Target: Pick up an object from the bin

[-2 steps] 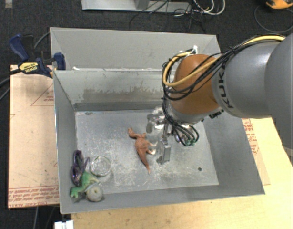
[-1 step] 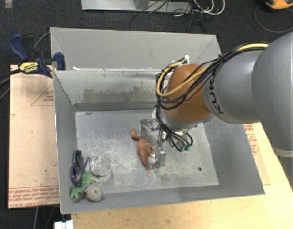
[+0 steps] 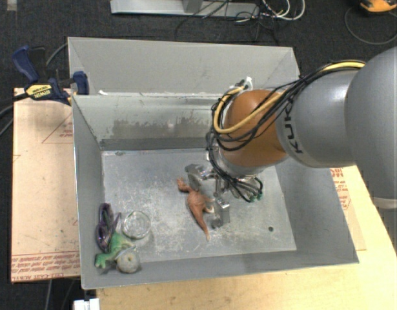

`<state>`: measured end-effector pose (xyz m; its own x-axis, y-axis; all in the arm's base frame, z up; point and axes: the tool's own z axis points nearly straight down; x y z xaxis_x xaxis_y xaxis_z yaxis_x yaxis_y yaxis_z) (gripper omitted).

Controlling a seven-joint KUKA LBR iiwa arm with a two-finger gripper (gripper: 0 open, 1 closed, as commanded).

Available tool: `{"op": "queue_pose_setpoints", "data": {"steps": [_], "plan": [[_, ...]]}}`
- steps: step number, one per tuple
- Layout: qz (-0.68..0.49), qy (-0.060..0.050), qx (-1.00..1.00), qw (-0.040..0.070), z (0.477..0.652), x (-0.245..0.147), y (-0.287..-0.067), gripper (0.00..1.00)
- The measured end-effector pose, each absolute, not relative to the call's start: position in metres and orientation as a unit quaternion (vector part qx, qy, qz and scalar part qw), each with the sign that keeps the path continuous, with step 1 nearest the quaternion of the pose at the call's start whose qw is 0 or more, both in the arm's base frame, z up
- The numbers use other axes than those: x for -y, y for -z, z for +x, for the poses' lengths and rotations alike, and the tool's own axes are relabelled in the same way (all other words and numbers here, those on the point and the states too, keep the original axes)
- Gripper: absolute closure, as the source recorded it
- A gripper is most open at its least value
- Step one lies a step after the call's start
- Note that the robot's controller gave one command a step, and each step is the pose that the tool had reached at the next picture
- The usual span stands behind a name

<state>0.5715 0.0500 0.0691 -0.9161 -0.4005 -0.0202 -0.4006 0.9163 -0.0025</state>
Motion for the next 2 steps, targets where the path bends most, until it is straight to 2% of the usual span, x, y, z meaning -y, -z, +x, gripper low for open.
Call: {"op": "queue_pose_setpoints", "data": {"steps": [1,2], "plan": [[-0.280,-0.001,-0.960,0.010,0.5646,-0.0716,-0.0729,1.00],[-0.280,-0.001,-0.960,0.010,0.5646,-0.0717,-0.0729,1.00]]}}
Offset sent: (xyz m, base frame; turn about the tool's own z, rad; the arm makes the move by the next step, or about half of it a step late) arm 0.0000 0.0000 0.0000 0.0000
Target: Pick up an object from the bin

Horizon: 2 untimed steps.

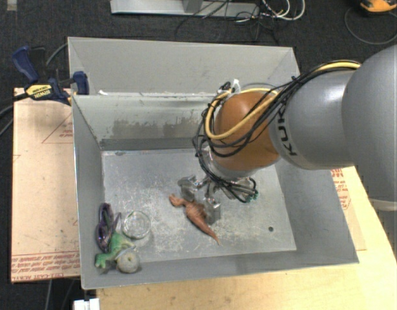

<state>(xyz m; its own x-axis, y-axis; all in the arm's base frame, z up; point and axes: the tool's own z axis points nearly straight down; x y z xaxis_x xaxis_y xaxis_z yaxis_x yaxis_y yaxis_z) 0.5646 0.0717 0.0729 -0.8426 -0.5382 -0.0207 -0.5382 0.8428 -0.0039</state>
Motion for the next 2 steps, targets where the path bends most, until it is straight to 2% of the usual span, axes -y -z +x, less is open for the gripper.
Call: {"op": "queue_pose_setpoints", "data": {"steps": [1,2], "plan": [[-0.277,-0.002,-0.961,0.008,0.564,-0.077,-0.141,1.00],[-0.254,-0.001,-0.967,0.015,0.561,-0.052,-0.120,1.00]]}}
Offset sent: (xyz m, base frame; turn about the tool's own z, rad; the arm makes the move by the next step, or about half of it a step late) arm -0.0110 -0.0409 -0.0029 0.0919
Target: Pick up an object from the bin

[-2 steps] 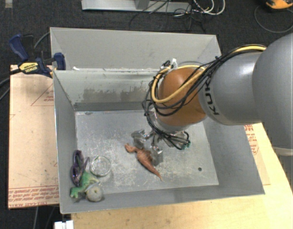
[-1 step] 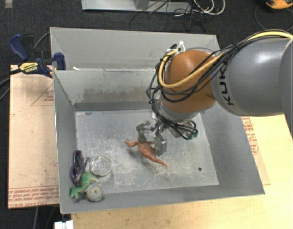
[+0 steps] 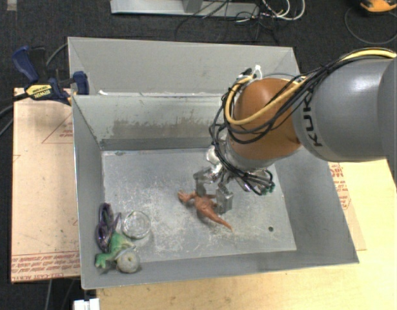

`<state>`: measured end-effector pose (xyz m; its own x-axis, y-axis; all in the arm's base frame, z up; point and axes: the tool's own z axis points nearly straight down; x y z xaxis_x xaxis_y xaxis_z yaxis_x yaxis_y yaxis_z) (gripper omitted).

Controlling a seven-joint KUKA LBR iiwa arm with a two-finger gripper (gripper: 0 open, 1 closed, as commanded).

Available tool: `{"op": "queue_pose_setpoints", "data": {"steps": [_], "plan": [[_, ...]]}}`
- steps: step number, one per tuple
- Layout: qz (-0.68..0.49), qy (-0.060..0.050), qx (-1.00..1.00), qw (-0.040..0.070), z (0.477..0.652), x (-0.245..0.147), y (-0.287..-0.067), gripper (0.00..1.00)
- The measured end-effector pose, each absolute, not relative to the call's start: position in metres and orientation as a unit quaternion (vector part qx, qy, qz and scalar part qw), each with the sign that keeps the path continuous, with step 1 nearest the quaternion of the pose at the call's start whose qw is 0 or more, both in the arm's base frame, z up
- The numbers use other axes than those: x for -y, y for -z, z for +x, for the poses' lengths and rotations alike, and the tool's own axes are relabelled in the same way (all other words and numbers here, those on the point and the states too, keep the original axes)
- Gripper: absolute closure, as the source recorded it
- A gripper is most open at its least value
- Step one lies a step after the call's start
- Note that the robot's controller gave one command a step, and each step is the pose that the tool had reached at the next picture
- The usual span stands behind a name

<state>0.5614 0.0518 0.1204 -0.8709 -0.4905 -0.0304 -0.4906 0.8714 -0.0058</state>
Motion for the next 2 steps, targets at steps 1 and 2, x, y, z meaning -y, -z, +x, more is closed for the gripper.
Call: {"op": "queue_pose_setpoints", "data": {"steps": [1,2], "plan": [[-0.302,0.004,-0.953,0.019,0.5447,-0.0846,-0.0806,1.00],[-0.298,-0.002,-0.954,0.026,0.5425,-0.0883,-0.0779,1.00]]}}
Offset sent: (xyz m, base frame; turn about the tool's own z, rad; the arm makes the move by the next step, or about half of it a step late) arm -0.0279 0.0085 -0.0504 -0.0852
